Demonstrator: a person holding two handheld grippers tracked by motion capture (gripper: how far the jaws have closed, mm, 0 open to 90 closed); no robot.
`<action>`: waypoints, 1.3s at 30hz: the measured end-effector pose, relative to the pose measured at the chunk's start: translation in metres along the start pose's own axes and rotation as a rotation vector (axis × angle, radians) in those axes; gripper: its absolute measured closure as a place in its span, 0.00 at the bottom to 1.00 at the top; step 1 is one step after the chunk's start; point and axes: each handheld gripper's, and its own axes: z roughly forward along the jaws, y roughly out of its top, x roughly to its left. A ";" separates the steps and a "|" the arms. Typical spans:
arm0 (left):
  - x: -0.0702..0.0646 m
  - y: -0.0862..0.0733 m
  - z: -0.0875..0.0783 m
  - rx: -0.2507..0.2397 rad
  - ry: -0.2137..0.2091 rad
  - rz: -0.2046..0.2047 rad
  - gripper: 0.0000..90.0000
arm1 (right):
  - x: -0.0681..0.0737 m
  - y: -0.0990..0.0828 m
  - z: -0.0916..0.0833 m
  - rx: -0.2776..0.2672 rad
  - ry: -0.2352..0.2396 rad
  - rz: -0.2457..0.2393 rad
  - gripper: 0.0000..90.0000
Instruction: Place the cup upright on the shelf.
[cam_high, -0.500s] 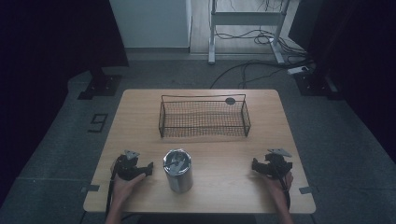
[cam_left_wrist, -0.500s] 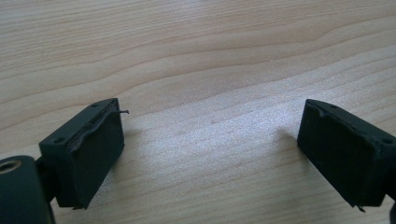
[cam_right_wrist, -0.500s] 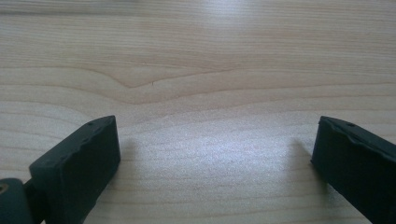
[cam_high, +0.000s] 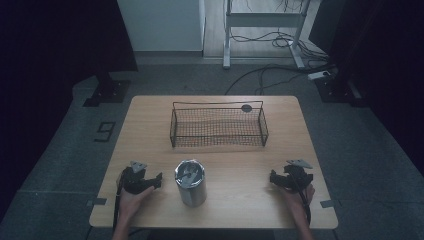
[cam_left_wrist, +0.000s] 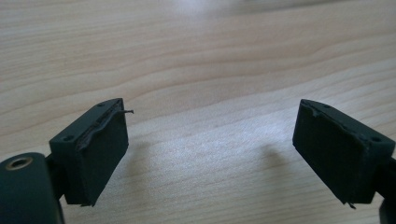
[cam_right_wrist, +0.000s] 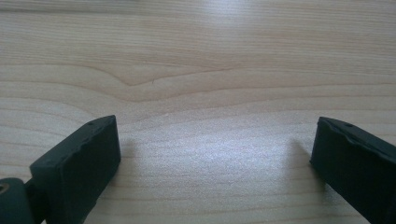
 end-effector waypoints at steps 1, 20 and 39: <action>0.000 0.000 -0.001 -0.005 -0.002 -0.004 0.12 | 0.000 0.000 0.000 0.000 0.001 -0.001 0.02; -0.010 0.000 -0.046 -0.108 -0.097 0.004 0.05 | 0.000 0.000 0.000 -0.003 0.009 -0.006 0.03; -0.032 0.000 -0.074 -0.142 -0.192 0.069 0.02 | 0.000 0.000 -0.001 -0.006 0.008 -0.007 0.03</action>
